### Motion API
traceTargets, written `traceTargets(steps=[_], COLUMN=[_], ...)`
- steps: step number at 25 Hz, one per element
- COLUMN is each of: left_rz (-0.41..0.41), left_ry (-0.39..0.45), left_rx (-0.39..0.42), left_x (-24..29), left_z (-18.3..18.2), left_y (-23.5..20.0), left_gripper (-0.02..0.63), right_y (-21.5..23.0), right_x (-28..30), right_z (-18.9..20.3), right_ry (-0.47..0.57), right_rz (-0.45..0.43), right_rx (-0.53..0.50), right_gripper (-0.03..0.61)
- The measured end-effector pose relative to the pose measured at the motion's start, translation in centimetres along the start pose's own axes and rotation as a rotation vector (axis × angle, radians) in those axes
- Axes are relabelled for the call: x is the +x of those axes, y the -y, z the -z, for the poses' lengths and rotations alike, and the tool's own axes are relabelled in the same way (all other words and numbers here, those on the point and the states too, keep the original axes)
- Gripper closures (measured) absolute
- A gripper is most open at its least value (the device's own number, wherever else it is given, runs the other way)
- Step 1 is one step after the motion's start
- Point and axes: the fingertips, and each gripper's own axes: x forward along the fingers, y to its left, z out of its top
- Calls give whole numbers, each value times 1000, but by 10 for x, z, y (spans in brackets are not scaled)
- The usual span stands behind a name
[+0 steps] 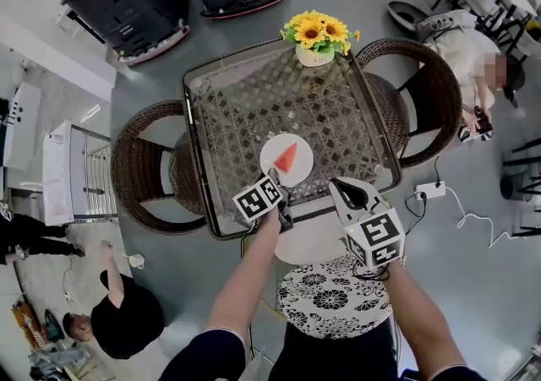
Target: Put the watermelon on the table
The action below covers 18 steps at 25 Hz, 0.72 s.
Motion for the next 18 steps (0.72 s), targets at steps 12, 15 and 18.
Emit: traceTargets(steps=[12,15,18], left_rz=[-72,-84,-104], left_ry=[26,26,47], left_rx=[96,110,123], left_x=[2,1,-1], left_z=[-1,-1,-2], left_y=[-2,-2,-3], left_gripper=[514,511,508], right_y=[4,1,-1], right_x=[-9,-12,-14], right_z=[2,1,-4], right_ry=[2,0,5], right_rz=[16,16,18], right_rx=[3,1,-11], right_gripper=[575,575,575])
